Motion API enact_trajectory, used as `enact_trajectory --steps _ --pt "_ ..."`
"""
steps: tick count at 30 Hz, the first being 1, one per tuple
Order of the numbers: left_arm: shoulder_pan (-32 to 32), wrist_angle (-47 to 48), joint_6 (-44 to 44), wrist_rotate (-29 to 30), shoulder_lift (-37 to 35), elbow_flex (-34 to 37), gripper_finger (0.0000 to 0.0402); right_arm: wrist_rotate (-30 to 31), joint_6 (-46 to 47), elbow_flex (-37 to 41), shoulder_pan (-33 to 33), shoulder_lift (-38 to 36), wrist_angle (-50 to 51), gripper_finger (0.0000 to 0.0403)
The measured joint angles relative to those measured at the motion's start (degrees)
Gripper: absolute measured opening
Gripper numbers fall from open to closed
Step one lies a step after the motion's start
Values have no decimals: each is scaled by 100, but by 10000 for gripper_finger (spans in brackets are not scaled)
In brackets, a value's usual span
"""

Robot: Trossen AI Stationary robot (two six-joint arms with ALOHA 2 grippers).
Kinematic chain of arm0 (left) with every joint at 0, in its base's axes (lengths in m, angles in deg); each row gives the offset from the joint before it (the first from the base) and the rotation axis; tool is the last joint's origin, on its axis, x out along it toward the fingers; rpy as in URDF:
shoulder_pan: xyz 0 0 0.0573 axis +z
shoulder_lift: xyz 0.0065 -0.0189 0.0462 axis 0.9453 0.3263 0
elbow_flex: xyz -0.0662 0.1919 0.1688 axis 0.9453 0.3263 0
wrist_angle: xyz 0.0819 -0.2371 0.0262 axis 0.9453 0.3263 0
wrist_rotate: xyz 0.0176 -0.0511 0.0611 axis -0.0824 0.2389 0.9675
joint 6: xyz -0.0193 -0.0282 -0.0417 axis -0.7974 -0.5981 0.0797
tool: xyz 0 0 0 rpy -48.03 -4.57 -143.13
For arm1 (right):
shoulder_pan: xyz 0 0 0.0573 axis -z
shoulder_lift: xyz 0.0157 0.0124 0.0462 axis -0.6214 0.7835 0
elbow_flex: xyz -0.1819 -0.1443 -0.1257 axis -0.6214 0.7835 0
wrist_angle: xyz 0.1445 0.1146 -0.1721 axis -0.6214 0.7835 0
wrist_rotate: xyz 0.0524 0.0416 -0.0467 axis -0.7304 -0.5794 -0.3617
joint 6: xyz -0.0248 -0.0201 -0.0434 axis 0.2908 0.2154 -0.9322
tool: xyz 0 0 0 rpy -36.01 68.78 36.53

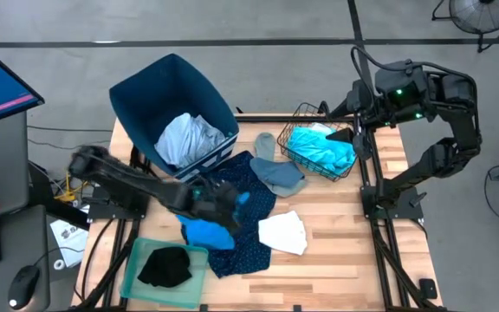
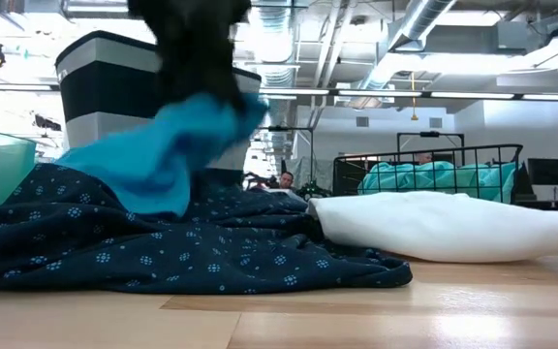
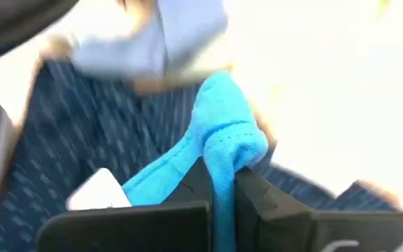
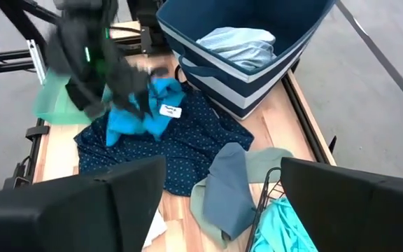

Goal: Pick & Place Cloths
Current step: Put the blue shorts into the black wire basket

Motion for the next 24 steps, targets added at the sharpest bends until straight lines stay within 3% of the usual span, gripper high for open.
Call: enact_trajectory --steps 3,6,11,16,24 --pt "-31 -460 374 419 -693 -111 1 -6 -103 0 -140 3 0 269" --pt "-58 -1465 1387 636 -1358 -139 1 -17 -242 -7 -352 61 -24 269" --pt "-106 -3073 3171 303 -2195 -150 1 -24 -420 -11 -679 212 -330 269" --pt "-108 -3225 3937 9 -2614 -148 0 -145 -604 -4 -978 532 -864 270" --pt "-108 -3243 4496 -10 -2641 -146 0 -503 -869 -2 -1129 1470 -1791 274"
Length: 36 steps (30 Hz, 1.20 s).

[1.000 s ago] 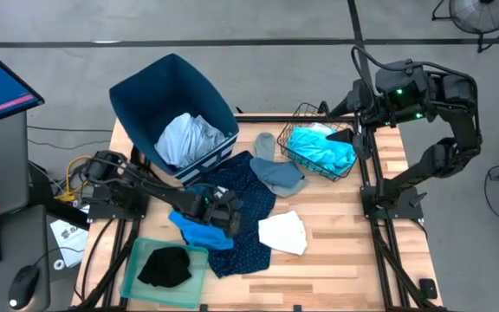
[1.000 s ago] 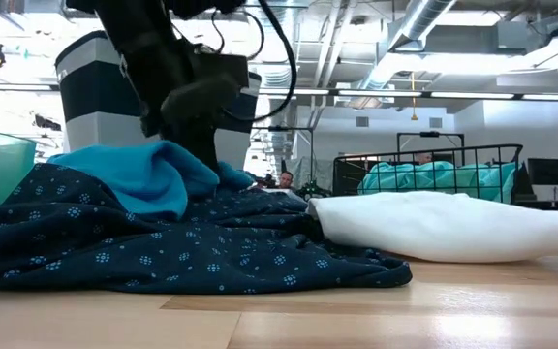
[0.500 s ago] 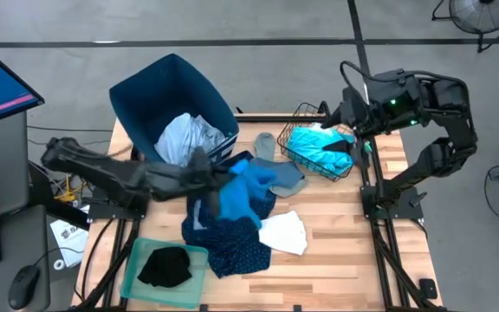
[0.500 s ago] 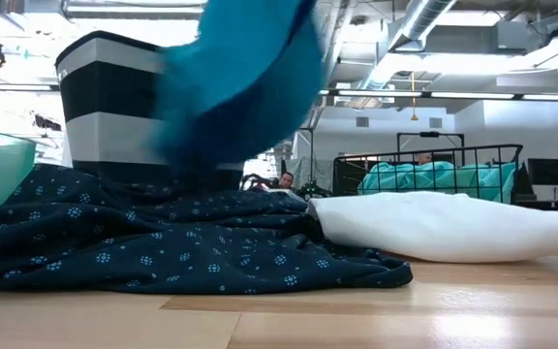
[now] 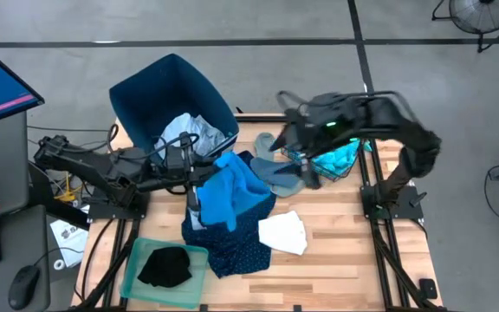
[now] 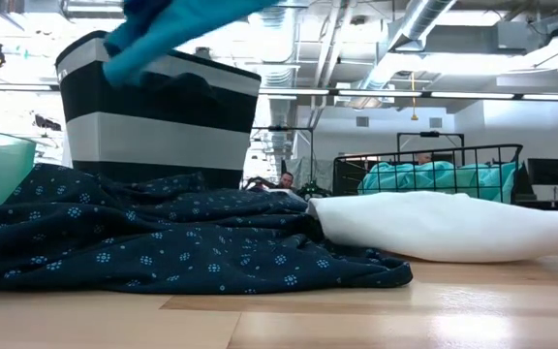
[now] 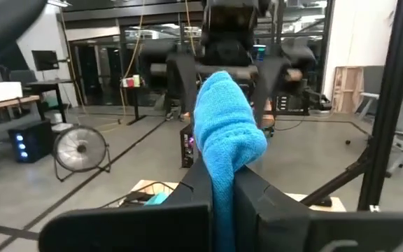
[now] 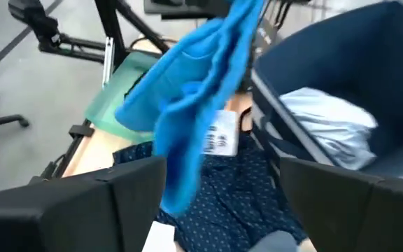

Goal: Pick & Place Cloths
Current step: Put the blue shorts into the black wire basket

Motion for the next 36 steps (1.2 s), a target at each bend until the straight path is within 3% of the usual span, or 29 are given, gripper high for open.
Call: enact_trajectory --steps 6,12,17,25,36 --pt "0 -24 291 364 0 5 0 -720 6 4 -5 717 -359 317" --pt "14 -84 366 404 19 7 0 -736 159 -3 -1 1214 -1289 370" --pt "17 -81 489 707 24 9 0 -719 256 4 22 1241 -1383 385" --pt "20 -577 925 847 87 9 0 -366 686 -7 194 1115 -1893 385" --pt "13 -614 1090 1102 83 13 1 1165 274 -20 -295 442 -1550 386"
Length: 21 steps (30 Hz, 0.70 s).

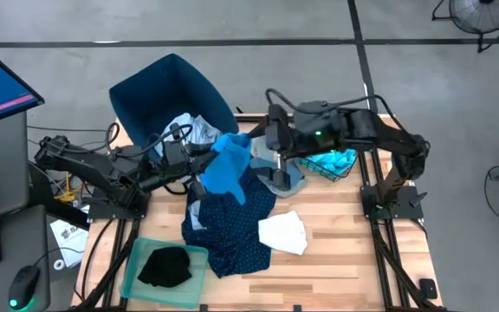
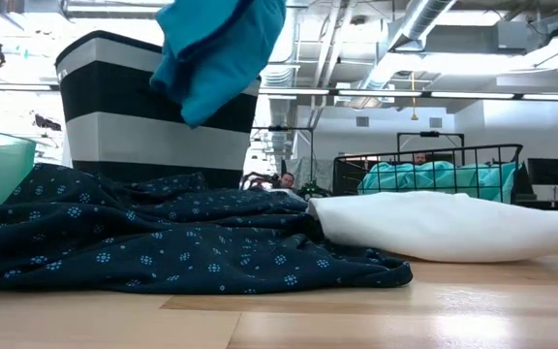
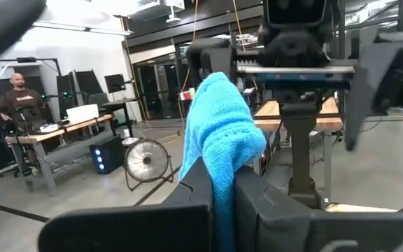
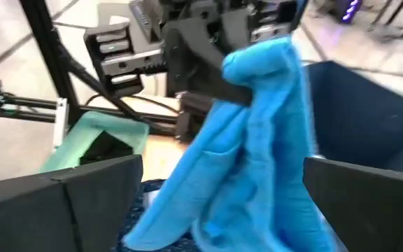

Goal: Pick & Place Cloths
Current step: Put the blue shorts into the black wire basket

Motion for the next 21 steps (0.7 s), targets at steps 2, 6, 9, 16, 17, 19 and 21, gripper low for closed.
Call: enact_trajectory --steps 2,6,9,16,17,19,21 --pt "0 0 14 -117 0 -2 1 95 -57 8 16 -44 -21 386" --pt "0 -4 18 -258 0 -2 1 71 -112 13 171 -30 -220 386" --pt "0 -9 17 -298 0 -2 1 -237 -73 -4 327 92 -376 386" --pt "0 -48 175 -256 0 -2 1 -1272 355 24 462 468 -455 386" --pt "0 -67 180 -256 0 -2 1 -1281 361 15 435 527 -574 386" --pt "17 -117 231 -254 0 -2 1 -1284 367 13 375 654 -642 386" --pt "53 -139 244 -251 0 -4 1 -1296 434 13 344 812 -744 386"
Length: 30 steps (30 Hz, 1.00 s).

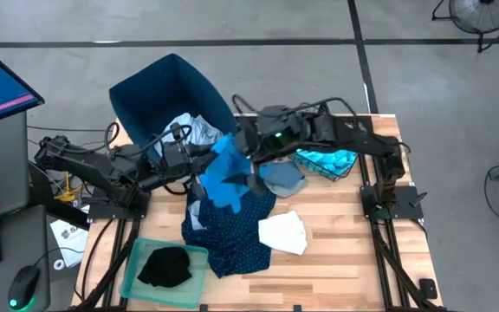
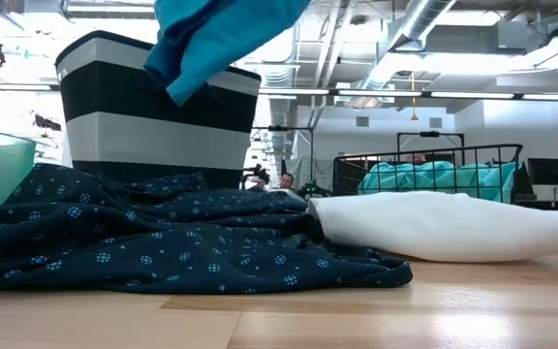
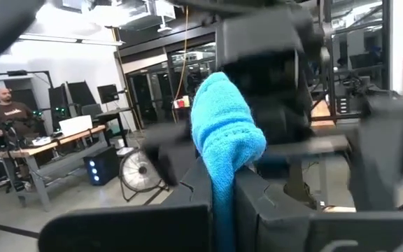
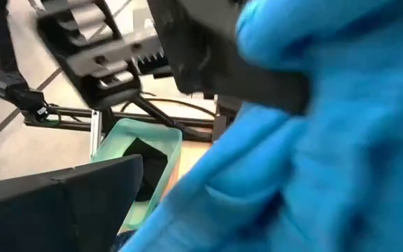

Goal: Pick & Place Cloths
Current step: Put the blue shorts into the black wire basket

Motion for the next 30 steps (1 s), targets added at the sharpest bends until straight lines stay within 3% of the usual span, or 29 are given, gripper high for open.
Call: enact_trajectory --steps 6,9,12,16,17,24,30 --pt "64 -136 53 2 0 0 1 77 59 0 16 261 6 378" --pt "55 -194 73 2 0 0 1 194 57 10 46 276 1 335" --pt "54 -239 136 2 -7 0 1 212 34 4 56 253 -94 241" --pt "54 -369 201 2 -6 0 1 207 -214 4 106 212 -85 50" --pt "54 -434 203 0 -4 0 1 208 -298 4 117 186 -94 28" --pt "54 -524 201 1 2 -2 23 351 -349 13 347 -205 278 5" --pt "43 -292 176 46 -7 -2 103 1384 -820 -16 1002 -1112 1115 3"
